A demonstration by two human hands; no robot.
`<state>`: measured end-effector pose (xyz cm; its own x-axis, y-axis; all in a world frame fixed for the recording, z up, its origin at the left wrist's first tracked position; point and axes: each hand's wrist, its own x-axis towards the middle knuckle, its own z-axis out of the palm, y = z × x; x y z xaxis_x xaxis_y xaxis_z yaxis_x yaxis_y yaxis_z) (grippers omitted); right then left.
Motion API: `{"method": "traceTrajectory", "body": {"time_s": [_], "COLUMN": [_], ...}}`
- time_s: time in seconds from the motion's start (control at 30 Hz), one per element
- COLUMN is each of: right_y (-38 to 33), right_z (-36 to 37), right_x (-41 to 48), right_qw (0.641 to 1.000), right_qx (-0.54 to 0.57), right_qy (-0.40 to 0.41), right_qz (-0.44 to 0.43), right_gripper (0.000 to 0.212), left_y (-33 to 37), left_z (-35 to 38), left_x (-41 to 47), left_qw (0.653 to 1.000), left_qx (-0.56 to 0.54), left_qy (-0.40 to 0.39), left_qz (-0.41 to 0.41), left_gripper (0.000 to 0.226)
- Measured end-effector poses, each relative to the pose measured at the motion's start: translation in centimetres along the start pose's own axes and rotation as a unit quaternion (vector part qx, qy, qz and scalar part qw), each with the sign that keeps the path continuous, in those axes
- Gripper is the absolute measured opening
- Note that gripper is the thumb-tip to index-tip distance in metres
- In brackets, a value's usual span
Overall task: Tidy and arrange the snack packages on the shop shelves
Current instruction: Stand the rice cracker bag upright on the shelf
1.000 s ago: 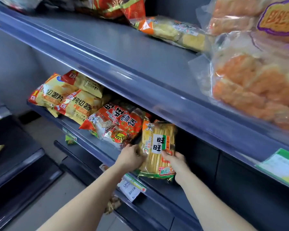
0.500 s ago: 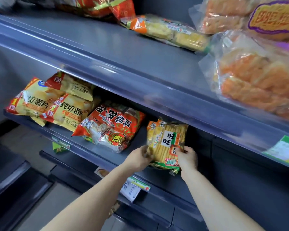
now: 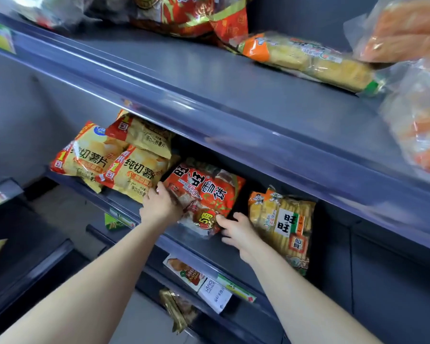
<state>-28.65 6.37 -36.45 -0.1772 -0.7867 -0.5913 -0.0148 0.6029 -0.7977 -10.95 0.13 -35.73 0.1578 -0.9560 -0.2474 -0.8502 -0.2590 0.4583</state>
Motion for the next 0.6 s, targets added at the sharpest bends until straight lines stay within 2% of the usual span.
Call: {"method": "traceTrajectory", "body": {"time_s": [0.07,0.13,0.2,0.3,0.37,0.47,0.53,0.57,0.6], "right_y": [0.5,0.6,0.6,0.2,0.0,-0.2,0.0,-0.2,-0.3], "right_z": [0.7,0.8,0.7,0.4,0.3,-0.1,-0.4,-0.5,-0.5], "right_x": [1.0,1.4,1.6,0.7,-0.1,-1.6,-2.2,-2.7,-3.1], "right_qw": [0.999,0.998,0.994,0.991,0.988,0.983,0.978,0.978,0.978], "right_qx": [0.035,0.016,-0.013,-0.019,-0.025,-0.009,-0.002,0.001,0.0], "right_qy": [0.01,0.064,0.106,0.133,0.153,0.185,0.208,0.208,0.205], "right_qz": [0.016,0.011,0.012,0.013,0.016,-0.005,-0.02,-0.025,-0.025], "right_gripper": [0.052,0.046,0.052,0.075,0.091,0.098,0.118,0.121,0.115], "left_y": [-0.7,-0.8,-0.8,-0.3,-0.2,-0.7,-1.4,-2.0,-2.5], "left_z": [0.2,-0.2,-0.3,-0.7,-1.6,-4.0,-6.2,-7.3,-8.6], "left_x": [0.5,0.0,-0.4,-1.4,-2.1,-2.9,-3.2,-3.2,-3.4], "left_qw": [0.998,0.997,0.995,0.965,0.956,0.95,0.949,0.947,0.945], "left_qx": [-0.05,-0.055,-0.086,-0.258,-0.289,-0.301,-0.305,-0.309,-0.315], "left_qy": [0.006,0.006,0.001,0.022,0.053,0.072,0.049,0.035,0.03], "left_qz": [-0.029,-0.05,-0.056,-0.037,-0.005,0.035,0.059,0.074,0.087], "left_gripper": [0.076,0.057,0.054,0.039,0.008,0.01,0.012,0.019,0.028]}}
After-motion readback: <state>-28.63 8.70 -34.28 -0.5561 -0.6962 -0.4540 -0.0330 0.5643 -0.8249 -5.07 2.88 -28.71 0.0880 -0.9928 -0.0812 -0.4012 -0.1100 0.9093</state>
